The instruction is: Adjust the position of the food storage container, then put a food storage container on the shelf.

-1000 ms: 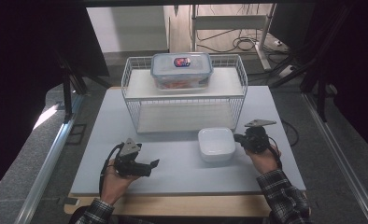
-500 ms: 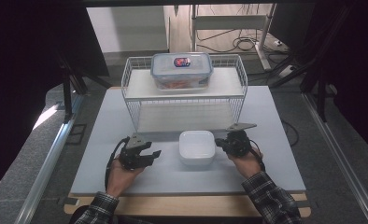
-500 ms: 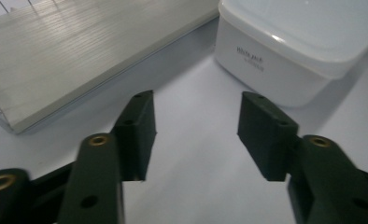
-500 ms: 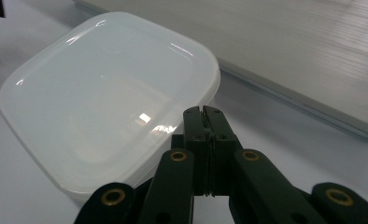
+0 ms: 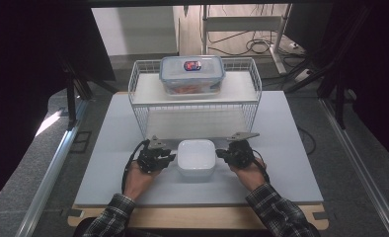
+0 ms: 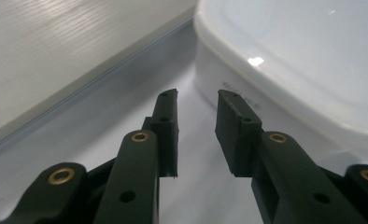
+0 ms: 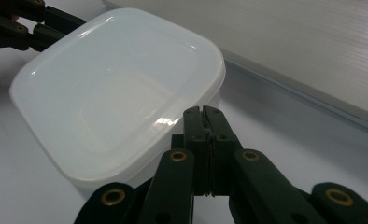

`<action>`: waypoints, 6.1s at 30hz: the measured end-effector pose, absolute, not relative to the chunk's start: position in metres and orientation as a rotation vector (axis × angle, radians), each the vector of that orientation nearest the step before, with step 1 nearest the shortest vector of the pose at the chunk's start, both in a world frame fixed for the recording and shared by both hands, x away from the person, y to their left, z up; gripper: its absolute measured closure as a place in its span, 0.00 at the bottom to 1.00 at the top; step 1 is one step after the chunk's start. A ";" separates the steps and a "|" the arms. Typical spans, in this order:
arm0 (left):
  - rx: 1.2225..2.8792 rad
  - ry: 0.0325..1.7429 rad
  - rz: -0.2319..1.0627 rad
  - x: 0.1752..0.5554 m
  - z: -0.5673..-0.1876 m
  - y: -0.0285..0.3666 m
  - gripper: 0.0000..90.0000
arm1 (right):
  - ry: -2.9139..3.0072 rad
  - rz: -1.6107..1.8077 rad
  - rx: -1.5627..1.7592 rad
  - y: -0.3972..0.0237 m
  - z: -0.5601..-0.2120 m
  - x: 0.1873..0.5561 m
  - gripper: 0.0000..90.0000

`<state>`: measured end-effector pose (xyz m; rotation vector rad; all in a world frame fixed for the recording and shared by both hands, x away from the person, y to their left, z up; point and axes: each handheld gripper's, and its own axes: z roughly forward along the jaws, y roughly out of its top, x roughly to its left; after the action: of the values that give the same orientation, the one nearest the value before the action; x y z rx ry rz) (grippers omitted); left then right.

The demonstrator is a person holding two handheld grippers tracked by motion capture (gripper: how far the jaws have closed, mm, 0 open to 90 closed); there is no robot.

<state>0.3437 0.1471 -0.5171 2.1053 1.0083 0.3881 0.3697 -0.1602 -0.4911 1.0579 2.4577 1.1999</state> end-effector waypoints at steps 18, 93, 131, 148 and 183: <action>2.015 1.068 0.465 0.326 -0.510 0.177 0.33 | 2.429 1.180 0.985 -0.169 -0.483 0.356 0.65; 1.965 0.930 -0.029 0.354 -0.512 0.145 0.25 | 2.608 1.280 1.118 -0.142 -0.486 0.376 0.41; 1.860 1.099 0.066 0.322 -0.498 0.158 0.87 | 2.447 1.390 1.339 -0.153 -0.475 0.352 0.88; 1.819 1.069 0.131 0.322 -0.463 0.160 0.87 | 2.369 1.458 1.223 -0.151 -0.441 0.349 0.88; 1.736 0.948 0.334 0.365 -0.291 0.173 0.87 | 2.160 1.598 1.021 -0.137 -0.274 0.390 0.87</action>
<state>0.3651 0.1727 -0.2907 1.7363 0.9485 0.3339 0.3895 -0.1374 -0.2738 1.0206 2.1595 1.5984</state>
